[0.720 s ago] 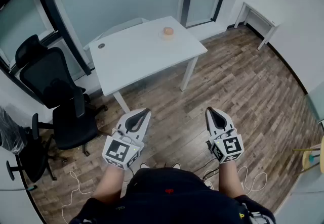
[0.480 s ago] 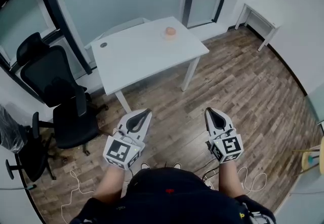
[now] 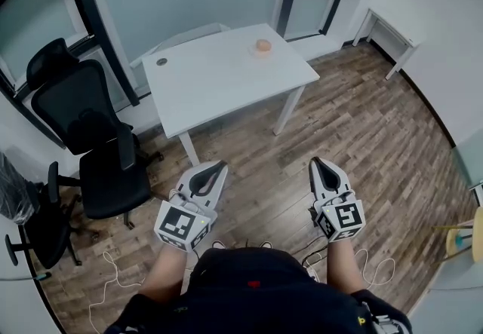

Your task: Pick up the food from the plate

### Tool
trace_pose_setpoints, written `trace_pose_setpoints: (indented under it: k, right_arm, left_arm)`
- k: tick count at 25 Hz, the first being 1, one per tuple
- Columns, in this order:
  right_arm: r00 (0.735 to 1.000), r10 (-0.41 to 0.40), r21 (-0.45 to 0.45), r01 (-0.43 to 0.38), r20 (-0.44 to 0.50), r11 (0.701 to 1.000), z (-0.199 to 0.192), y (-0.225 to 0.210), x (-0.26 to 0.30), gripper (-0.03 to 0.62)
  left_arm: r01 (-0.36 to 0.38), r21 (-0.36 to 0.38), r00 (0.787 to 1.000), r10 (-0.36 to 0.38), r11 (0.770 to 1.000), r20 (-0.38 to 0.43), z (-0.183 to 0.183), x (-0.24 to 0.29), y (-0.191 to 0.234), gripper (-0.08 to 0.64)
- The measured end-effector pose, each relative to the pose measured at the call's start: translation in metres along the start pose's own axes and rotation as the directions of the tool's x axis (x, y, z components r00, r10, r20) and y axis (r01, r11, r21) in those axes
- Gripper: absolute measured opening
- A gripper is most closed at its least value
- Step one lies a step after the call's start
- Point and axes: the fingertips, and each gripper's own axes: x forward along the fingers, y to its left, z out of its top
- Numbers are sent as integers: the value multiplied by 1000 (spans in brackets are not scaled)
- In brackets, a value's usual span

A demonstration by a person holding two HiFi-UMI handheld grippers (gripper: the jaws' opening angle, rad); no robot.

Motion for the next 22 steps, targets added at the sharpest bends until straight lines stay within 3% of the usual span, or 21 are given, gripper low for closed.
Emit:
trace_pose_setpoints:
  k: [10,18,22]
  right_arm:
    - [999,-16,-40,14,-46,999,-18,53,18,29]
    - [996,-27,-16,25,-89,1000,-35,40,42,29]
    - [996,-9,-1,9,-83,1000,-43,22,72,29]
  left_arm:
    - [67,-53,997,-68,996,-27,-42,-18,32,29]
    - [164,21,986,-163,986,-44,-39,9,29,29]
    - [161,13,985,-160,987,-62,-43,36,43,29]
